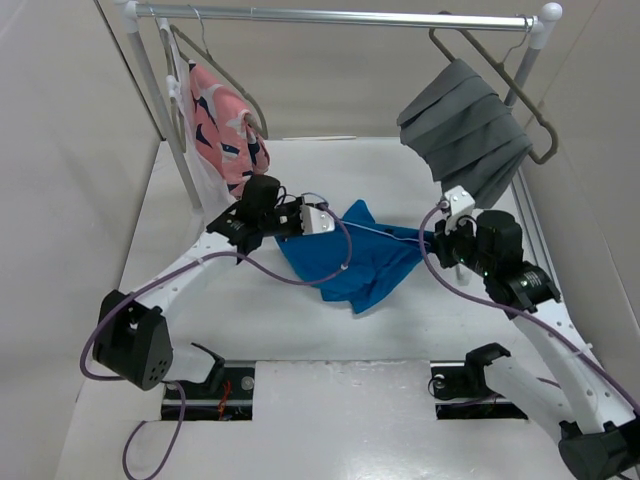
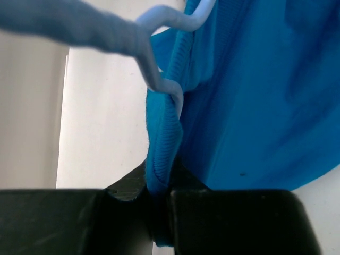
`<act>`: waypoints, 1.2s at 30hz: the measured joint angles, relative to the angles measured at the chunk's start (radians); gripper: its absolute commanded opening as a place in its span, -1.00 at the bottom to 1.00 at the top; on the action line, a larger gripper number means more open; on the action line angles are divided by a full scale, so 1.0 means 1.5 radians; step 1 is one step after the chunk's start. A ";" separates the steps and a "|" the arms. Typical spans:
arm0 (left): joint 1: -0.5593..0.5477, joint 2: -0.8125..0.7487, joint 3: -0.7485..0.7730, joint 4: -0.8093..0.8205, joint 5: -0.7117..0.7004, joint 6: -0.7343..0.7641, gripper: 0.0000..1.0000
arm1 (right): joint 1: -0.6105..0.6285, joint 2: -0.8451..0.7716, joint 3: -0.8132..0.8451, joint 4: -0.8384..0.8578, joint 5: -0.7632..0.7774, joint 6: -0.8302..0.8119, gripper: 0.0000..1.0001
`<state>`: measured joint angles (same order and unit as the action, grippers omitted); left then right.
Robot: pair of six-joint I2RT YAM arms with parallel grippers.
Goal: Place the t-shirt on the hanger
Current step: Place tshirt on hanger
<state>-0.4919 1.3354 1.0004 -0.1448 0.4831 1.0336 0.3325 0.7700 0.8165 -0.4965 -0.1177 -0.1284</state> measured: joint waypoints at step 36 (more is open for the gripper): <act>-0.061 0.096 0.023 0.156 -0.310 0.054 -1.00 | 0.125 0.359 0.304 -0.242 0.217 -0.179 -1.00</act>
<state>-0.5838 1.4788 1.0348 0.0898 0.0177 1.1152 0.5201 1.3087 1.2728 -0.8593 0.2085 -0.3969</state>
